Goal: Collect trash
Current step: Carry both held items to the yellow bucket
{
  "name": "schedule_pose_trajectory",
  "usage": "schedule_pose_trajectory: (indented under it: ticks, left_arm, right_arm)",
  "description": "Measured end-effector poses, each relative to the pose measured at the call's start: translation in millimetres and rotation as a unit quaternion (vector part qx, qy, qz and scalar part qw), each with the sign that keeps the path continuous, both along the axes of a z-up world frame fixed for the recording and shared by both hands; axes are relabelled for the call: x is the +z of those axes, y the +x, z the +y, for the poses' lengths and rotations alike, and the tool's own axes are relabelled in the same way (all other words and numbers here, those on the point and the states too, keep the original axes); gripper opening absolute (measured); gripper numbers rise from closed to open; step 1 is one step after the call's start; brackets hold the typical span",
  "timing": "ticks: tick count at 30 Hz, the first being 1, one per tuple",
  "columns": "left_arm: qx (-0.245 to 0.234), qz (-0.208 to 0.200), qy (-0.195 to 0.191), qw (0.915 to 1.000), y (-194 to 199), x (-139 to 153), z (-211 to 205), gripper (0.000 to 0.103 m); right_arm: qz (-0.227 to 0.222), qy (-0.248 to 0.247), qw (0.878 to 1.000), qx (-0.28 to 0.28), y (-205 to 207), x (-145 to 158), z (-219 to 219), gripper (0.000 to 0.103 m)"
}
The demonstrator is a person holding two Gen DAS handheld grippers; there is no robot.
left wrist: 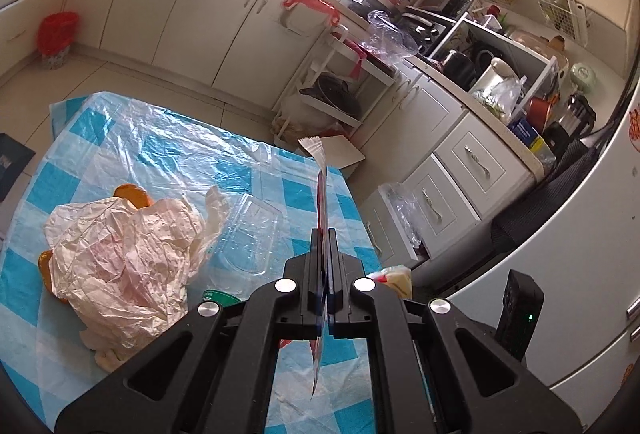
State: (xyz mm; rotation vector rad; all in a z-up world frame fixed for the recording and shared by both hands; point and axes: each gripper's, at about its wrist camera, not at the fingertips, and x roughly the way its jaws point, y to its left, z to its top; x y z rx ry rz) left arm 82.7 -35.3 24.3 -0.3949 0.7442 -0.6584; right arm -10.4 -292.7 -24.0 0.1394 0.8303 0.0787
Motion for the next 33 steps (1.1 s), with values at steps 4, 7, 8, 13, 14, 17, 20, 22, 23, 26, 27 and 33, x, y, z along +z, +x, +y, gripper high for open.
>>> schedule_pose_trajectory:
  ticks: [4, 7, 8, 13, 14, 17, 20, 22, 23, 26, 27, 33]
  left_arm:
    - [-0.03, -0.012, 0.004, 0.9995, -16, 8, -23, 0.002]
    - [-0.054, -0.016, 0.0, 0.9984, -29, 13, -41, 0.002]
    - [-0.062, -0.017, -0.002, 0.9979, -34, 15, -49, 0.002]
    - [-0.102, -0.015, -0.009, 0.9946, -61, 18, -88, 0.002]
    - [-0.108, -0.013, -0.012, 0.994, -66, 17, -95, 0.002]
    - [-0.123, -0.003, -0.02, 0.9922, -77, 12, -115, 0.002]
    - [-0.136, 0.005, -0.028, 0.9903, -88, 9, -135, 0.002]
    - [-0.141, 0.01, -0.032, 0.9894, -93, 6, -149, 0.002]
    - [-0.143, 0.015, -0.035, 0.989, -95, 4, -155, 0.002]
    - [-0.147, 0.025, -0.038, 0.9881, -99, -3, -171, 0.002]
    - [-0.148, 0.028, -0.037, 0.9878, -102, -6, -176, 0.002]
    - [-0.156, 0.042, -0.028, 0.9864, -108, -20, -199, 0.002]
  right_arm:
    - [-0.001, 0.006, 0.998, -0.06, -10, 0, -43, 0.017]
    - [0.006, 0.009, 0.994, -0.104, -21, -6, -71, 0.018]
    - [0.009, 0.006, 0.993, -0.118, -26, -9, -78, 0.018]
    - [0.042, 0.006, 0.984, -0.17, -42, -31, -113, 0.018]
    - [0.052, 0.006, 0.983, -0.176, -44, -37, -119, 0.018]
    - [0.081, 0.002, 0.977, -0.195, -50, -57, -134, 0.018]
    - [0.108, 0.004, 0.971, -0.213, -59, -72, -151, 0.018]
    - [0.123, 0.004, 0.967, -0.222, -63, -81, -159, 0.018]
    - [0.132, 0.005, 0.965, -0.226, -65, -86, -163, 0.018]
    - [0.16, 0.009, 0.959, -0.233, -69, -101, -167, 0.018]
    - [0.17, 0.009, 0.957, -0.235, -69, -106, -169, 0.018]
    - [0.212, 0.021, 0.947, -0.241, -72, -130, -177, 0.019]
